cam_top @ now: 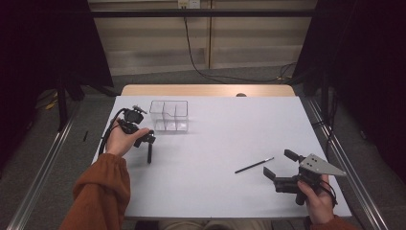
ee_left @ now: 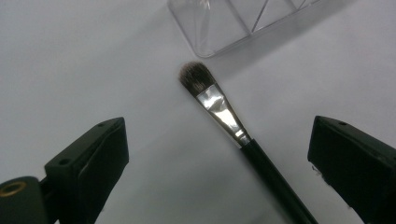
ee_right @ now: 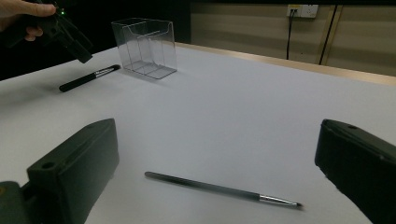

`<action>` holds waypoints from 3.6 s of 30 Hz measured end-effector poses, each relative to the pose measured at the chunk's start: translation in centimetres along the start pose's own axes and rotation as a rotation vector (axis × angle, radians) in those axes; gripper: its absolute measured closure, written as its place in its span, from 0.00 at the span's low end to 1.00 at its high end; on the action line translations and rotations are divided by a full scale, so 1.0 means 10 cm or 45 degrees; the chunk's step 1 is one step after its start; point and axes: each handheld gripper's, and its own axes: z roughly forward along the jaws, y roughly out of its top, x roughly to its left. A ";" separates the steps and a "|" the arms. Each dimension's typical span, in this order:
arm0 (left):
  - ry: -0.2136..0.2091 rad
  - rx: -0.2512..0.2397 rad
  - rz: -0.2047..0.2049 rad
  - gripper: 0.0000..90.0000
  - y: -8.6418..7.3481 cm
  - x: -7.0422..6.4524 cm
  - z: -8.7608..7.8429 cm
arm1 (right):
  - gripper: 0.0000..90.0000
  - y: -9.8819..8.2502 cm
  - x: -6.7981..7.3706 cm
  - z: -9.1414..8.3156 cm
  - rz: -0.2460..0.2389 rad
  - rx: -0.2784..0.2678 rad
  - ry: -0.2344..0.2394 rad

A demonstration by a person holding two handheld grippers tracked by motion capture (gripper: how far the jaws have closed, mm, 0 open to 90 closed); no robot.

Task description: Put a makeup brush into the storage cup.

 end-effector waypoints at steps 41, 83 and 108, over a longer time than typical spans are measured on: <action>0.040 0.323 -0.202 0.49 0.15 -0.08 0.32 | 0.00 0.00 0.00 0.01 0.008 0.008 0.005; 0.059 0.315 -0.364 0.88 0.13 -0.04 0.27 | 0.00 -0.01 0.00 -0.01 0.011 0.007 0.000; 0.059 -0.007 -0.408 0.88 -0.05 0.17 -0.05 | 0.00 -0.01 -0.01 0.00 0.013 0.011 -0.003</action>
